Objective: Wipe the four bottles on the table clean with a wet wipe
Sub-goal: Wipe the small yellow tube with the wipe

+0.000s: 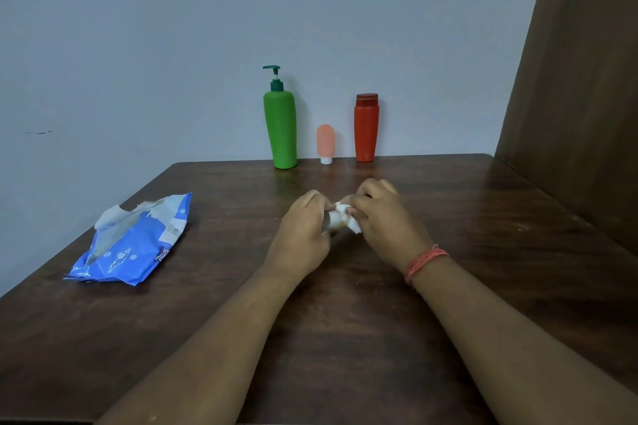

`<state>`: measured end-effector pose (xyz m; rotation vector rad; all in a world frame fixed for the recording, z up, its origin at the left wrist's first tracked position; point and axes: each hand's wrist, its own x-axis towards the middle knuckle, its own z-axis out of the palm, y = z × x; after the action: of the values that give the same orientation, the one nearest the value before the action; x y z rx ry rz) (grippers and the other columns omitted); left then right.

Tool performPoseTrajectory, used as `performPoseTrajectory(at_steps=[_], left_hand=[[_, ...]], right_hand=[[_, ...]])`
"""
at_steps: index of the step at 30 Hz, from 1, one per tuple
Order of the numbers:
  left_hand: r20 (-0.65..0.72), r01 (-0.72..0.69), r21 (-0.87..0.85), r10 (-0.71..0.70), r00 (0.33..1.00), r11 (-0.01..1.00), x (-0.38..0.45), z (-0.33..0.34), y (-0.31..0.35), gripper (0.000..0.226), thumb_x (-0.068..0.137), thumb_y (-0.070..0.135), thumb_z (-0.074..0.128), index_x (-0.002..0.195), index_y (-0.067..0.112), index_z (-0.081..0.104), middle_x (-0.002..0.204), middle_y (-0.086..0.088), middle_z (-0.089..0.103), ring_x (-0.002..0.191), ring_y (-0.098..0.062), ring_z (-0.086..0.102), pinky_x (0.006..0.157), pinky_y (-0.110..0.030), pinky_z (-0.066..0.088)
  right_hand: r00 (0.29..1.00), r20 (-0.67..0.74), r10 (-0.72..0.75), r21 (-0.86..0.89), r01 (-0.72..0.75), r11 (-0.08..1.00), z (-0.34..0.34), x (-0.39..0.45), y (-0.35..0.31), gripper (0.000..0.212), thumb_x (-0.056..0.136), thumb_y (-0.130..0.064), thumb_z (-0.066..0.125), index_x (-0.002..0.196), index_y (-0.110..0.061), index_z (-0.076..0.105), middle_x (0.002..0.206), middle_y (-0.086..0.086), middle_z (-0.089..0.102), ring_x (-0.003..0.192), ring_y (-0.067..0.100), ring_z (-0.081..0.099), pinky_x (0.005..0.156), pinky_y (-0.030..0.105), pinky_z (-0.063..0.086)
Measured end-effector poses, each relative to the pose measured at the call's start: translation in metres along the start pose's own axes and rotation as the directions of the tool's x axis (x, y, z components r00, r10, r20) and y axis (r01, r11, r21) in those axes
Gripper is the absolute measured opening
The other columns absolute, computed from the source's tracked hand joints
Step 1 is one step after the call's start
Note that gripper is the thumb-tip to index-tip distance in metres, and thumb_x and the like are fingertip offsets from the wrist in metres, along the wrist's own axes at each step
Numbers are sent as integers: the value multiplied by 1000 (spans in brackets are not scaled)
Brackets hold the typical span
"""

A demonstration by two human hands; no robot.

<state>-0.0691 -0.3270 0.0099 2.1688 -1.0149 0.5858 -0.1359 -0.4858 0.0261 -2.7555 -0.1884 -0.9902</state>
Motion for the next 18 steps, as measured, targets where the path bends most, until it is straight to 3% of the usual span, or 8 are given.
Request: performPoseTrajectory(at_steps=[4,8,10,13,15,18], left_hand=[[3,1,36,-1,1000,999,-1,-6,4,32,78,4,80,104,10,62,108,0,59,98,-13,55,81,-29,49],[-6,-92,35,92,996,995,-1,-3,5,29,75,-2,80,95,7,62,99,-4,60,89,-20,56,73,-39,51],[-16,-104,36,105,994,994,-2,-2,3,29,75,-2,80,95,8,62,97,-4,59,88,-19,56,71,-40,51],[-18,-90,35,91,996,995,-3,-5,4,31,74,-4,79,98,8,63,102,-4,61,92,-18,56,76,-37,52],[-19,-60,34,60,998,998,-3,-5,6,32,75,-3,80,99,9,63,104,-3,61,94,-16,56,77,-36,52],[-31,-49,-6,49,998,999,-2,-3,3,29,76,-1,79,97,9,62,100,-2,60,90,-18,57,73,-42,52]], right_hand=[[983,42,176,4,-176,984,0,-1,21,22,95,-10,59,112,-14,72,98,-3,47,95,14,40,83,33,47],[998,-16,56,123,-54,991,-2,-3,4,18,94,-7,59,106,-9,73,93,-5,46,91,12,40,74,19,34],[999,-16,29,128,-27,991,-1,-2,1,16,94,-7,60,104,-9,73,94,-1,50,93,15,43,75,24,39],[994,43,98,5,-98,995,-1,-1,11,23,91,-7,64,110,-14,73,97,-2,51,95,17,45,77,36,49],[989,49,139,-22,-138,990,-3,-1,13,26,92,-6,62,114,-15,72,97,-4,48,95,17,44,79,36,50],[1000,-13,27,83,-26,996,-5,-2,-1,20,91,-4,61,107,-9,72,95,-1,51,93,18,45,78,37,49]])
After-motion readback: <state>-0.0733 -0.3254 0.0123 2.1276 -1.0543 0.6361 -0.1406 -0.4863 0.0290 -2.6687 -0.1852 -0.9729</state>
